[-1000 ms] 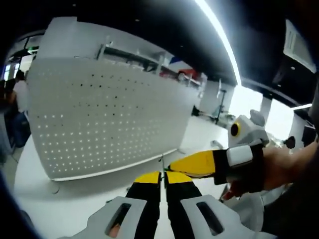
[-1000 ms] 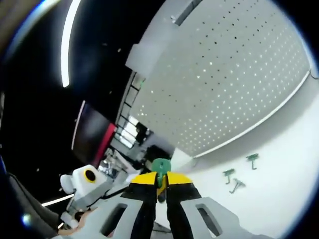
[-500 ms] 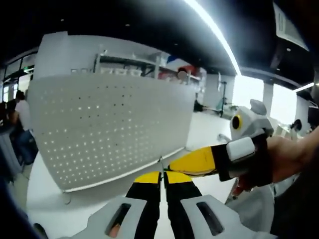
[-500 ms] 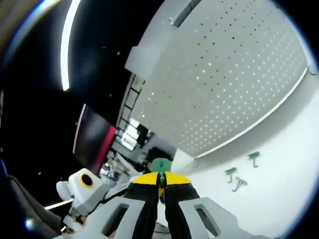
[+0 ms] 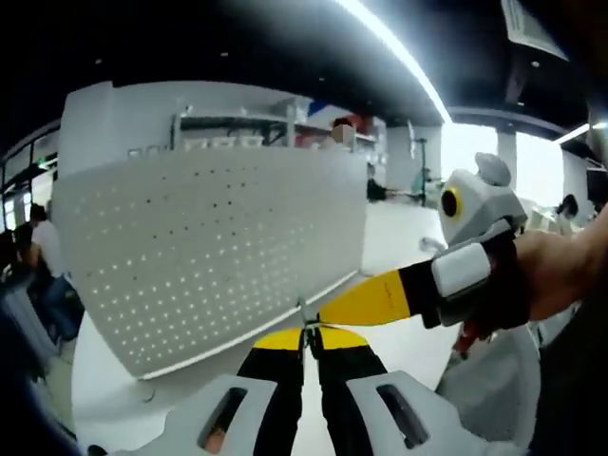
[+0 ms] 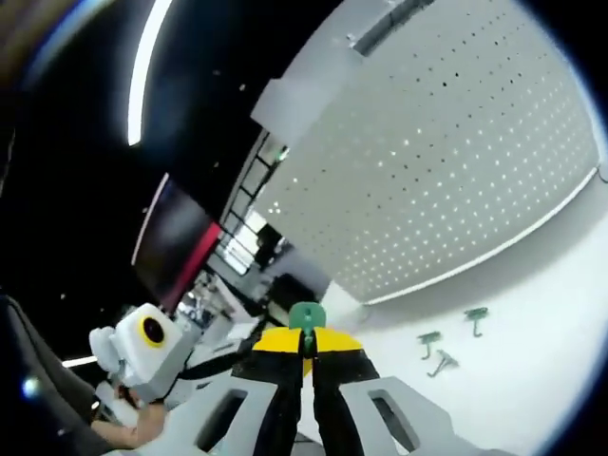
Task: Insert the hook assembly into the mounting plate slot until the hook locks in place.
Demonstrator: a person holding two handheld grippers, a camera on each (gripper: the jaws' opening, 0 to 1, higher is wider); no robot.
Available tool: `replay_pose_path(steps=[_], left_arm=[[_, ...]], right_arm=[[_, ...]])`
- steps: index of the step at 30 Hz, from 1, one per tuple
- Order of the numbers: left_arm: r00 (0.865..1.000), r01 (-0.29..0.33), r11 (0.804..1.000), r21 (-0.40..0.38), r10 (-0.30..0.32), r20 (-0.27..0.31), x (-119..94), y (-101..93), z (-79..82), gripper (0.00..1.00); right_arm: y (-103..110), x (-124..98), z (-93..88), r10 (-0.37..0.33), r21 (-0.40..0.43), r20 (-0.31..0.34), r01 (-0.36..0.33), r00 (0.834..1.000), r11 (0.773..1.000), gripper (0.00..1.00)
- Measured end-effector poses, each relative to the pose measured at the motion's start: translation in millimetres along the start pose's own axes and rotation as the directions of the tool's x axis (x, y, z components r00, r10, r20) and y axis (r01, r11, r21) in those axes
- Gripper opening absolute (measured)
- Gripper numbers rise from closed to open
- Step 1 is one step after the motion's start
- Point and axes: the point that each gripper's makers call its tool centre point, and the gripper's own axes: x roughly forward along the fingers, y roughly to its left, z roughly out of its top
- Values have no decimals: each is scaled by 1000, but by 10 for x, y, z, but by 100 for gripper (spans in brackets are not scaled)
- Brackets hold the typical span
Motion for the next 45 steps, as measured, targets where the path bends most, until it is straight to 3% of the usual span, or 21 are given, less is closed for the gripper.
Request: replay_pose_path(steps=[5,7,10,12,15,19,23,35,45], left_arm=[[1000,27,999,-26,-27,-7,6,21,-16,5],[1000,-3,1000,12,3,-15,-15,56,-24,9],[1000,-7,999,42,8,-29,-29,47,-38,12],[1000,14,1000,27,-13,-24,-39,13,-33,12],[999,29,1000,0,-29,-37,-40,10,-68,19],[999,-6,999,45,8,-45,-83,96,-91,22],[1000,18,999,-30,-19,-22,-100,79,-53,37],[995,101,994,-50,-101,-10,-167,-46,-33,69],[988,154,980,-122,-156,-2,-209,-182,-39,93]], right_arm=[[-31,5,-8,-14,-51,-9,13,1000,999,0],[-24,8,-13,-15,-64,-15,14,1000,998,0],[-22,2,-23,-33,-165,-28,28,999,986,0],[-3,4,-23,-37,-211,-32,30,999,977,0],[15,10,-25,-40,-248,-34,31,999,968,0],[17,-2,-2,-51,-307,-28,39,998,951,0],[27,-6,15,-49,-333,-30,37,998,942,0],[70,17,30,-52,-428,-47,27,998,903,0],[81,52,3,-50,-458,-58,18,997,889,0]])
